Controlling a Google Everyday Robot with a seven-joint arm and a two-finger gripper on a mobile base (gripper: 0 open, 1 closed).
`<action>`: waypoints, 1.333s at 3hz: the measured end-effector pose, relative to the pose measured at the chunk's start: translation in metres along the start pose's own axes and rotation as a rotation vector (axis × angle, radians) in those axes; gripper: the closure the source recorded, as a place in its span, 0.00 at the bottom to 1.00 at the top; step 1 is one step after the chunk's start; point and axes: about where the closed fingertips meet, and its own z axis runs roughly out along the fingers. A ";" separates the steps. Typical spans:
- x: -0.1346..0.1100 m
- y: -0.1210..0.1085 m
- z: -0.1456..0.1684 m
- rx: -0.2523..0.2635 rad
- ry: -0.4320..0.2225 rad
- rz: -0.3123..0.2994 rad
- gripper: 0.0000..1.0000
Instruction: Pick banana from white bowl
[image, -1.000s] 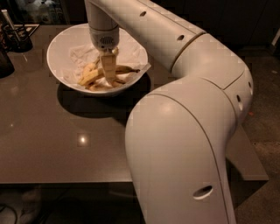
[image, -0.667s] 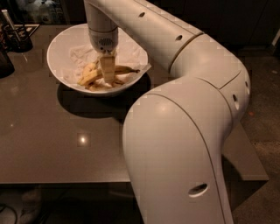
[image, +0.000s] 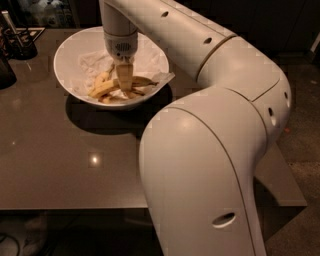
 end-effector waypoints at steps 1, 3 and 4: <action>0.000 0.000 0.000 0.000 0.000 0.000 1.00; -0.002 0.006 -0.032 0.107 -0.032 0.003 1.00; 0.000 0.018 -0.055 0.153 -0.036 0.001 1.00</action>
Offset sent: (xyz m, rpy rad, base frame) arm -0.0127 -0.0071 0.0257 0.0342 -0.0609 -0.0130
